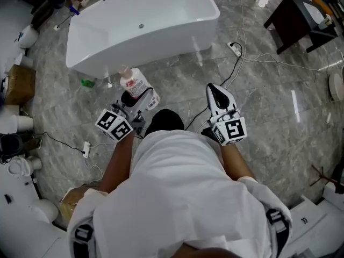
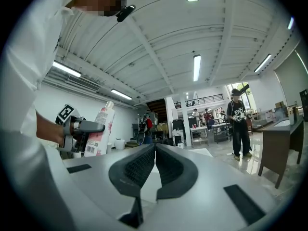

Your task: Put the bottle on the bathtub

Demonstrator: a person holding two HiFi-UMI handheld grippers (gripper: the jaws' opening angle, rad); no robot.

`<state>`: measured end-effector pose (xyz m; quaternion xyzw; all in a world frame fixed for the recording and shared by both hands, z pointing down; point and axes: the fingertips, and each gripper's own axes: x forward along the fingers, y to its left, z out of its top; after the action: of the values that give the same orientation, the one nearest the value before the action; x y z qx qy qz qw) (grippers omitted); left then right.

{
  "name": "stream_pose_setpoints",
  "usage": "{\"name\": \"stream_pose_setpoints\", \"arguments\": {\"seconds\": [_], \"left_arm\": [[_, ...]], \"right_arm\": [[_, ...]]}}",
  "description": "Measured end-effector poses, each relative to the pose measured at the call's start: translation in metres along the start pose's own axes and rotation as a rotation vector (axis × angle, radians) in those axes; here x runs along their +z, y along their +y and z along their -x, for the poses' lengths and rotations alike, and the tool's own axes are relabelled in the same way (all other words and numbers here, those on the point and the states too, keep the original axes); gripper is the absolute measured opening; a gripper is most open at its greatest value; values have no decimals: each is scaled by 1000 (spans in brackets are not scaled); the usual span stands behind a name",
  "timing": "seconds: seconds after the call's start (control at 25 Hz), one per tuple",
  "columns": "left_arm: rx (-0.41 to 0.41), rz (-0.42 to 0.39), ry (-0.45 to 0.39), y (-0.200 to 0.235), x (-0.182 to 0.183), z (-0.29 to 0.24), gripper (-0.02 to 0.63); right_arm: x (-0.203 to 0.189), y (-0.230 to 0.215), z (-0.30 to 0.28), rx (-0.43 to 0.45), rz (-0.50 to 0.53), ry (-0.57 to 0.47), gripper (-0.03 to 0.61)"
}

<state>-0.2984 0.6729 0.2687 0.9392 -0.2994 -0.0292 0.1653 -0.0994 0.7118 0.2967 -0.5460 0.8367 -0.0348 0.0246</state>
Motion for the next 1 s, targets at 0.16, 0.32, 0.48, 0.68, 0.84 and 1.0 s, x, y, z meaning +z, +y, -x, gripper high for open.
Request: {"name": "stream_pose_setpoints", "arguments": {"seconds": [0.16, 0.32, 0.48, 0.68, 0.84, 1.0], "left_arm": [[-17, 17, -3, 13, 7, -14, 232], [-36, 25, -16, 44, 6, -43, 232], [-46, 51, -26, 82, 11, -80, 232], [-74, 36, -46, 134, 44, -139, 232], [-72, 43, -55, 188, 72, -184, 232], [-76, 29, -66, 239, 99, -219, 232]], "right_arm": [[-10, -11, -18, 1, -5, 28, 15], [-24, -37, -42, -30, -19, 50, 15], [-30, -67, -75, -57, -16, 96, 15], [-10, -118, -141, -58, 42, 111, 15], [-2, -157, -208, -65, 33, 133, 15], [9, -179, -279, -43, 56, 139, 15]]}}
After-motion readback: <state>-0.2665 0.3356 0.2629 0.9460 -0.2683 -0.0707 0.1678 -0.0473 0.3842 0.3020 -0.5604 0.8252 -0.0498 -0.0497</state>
